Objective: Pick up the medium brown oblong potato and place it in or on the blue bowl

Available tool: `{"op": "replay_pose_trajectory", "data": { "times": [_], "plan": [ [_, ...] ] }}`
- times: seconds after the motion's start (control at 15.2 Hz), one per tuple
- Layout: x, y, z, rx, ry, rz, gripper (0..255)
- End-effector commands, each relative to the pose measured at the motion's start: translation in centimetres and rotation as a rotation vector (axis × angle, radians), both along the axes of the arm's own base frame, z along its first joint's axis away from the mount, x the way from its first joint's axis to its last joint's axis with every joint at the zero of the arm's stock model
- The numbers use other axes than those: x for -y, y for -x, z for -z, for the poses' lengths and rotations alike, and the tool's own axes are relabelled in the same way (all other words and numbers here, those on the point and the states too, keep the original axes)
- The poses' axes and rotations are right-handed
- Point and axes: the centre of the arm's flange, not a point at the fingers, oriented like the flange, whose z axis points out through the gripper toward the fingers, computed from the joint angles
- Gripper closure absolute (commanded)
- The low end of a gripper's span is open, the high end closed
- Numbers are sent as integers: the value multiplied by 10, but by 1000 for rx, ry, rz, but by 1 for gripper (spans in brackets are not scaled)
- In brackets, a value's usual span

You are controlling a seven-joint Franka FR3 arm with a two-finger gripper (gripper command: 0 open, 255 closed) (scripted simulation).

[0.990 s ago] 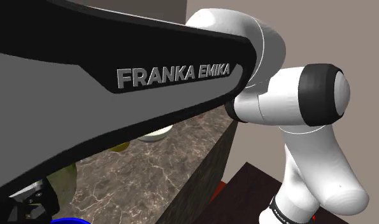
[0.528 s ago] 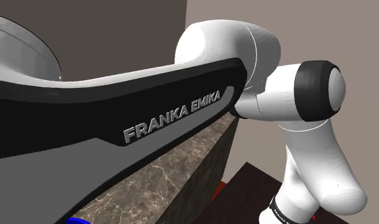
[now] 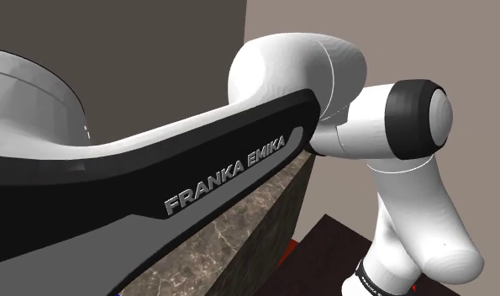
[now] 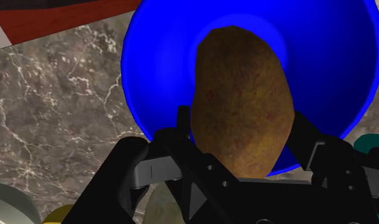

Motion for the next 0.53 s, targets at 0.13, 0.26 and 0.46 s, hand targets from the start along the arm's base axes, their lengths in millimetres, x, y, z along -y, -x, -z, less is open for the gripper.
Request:
{"op": "replay_pose_trajectory", "data": {
  "times": [0.13,0.26,0.46],
  "plan": [
    [0,0,0,0,0,0,0],
    [0,0,0,0,0,0,0],
    [0,0,0,0,0,0,0]
  ]
}}
